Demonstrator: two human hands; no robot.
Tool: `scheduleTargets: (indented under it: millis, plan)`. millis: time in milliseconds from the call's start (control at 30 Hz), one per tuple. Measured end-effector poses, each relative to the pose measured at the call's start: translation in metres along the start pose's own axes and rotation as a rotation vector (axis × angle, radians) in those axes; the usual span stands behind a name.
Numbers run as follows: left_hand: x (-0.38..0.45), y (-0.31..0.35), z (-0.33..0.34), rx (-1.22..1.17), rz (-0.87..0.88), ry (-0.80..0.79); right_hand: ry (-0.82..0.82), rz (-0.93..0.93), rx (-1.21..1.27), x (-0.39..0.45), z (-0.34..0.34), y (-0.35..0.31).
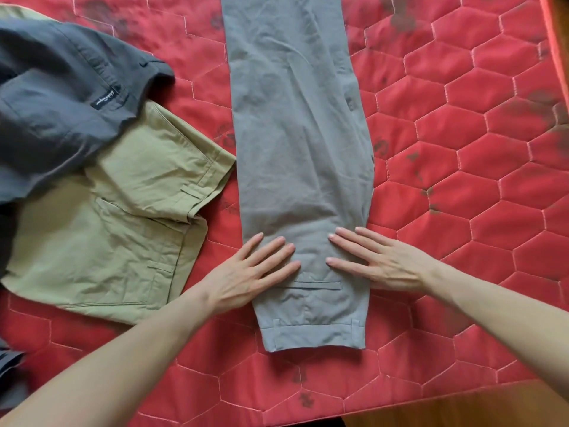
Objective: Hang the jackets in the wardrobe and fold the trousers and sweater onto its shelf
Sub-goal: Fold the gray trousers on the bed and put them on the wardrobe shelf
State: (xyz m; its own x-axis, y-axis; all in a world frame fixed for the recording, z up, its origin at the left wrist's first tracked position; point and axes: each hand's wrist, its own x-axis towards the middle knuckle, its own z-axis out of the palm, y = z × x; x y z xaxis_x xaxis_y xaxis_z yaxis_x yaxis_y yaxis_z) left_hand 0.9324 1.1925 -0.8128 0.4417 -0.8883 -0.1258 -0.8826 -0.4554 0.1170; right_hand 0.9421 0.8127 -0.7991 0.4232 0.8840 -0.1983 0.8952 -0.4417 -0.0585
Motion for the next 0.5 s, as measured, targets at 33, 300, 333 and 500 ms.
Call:
scheduleTargets:
  millis: [33, 300, 333, 500]
  plan:
    - [0.003, 0.004, 0.0, -0.031, -0.022, -0.025, 0.007, 0.041, 0.027, 0.008, 0.001, -0.009]
    - [-0.014, 0.033, -0.016, -0.288, -0.145, -0.132, -0.029, 0.133, 0.235, 0.025, -0.023, -0.033]
    - [-0.017, 0.037, -0.017, -0.313, -0.134, -0.126, -0.043, 0.092, 0.247, 0.021, -0.026, -0.034]
    - [-0.02, 0.056, -0.038, -0.985, -0.418, -0.111, 0.097, 0.288, 0.731, 0.005, -0.032, -0.056]
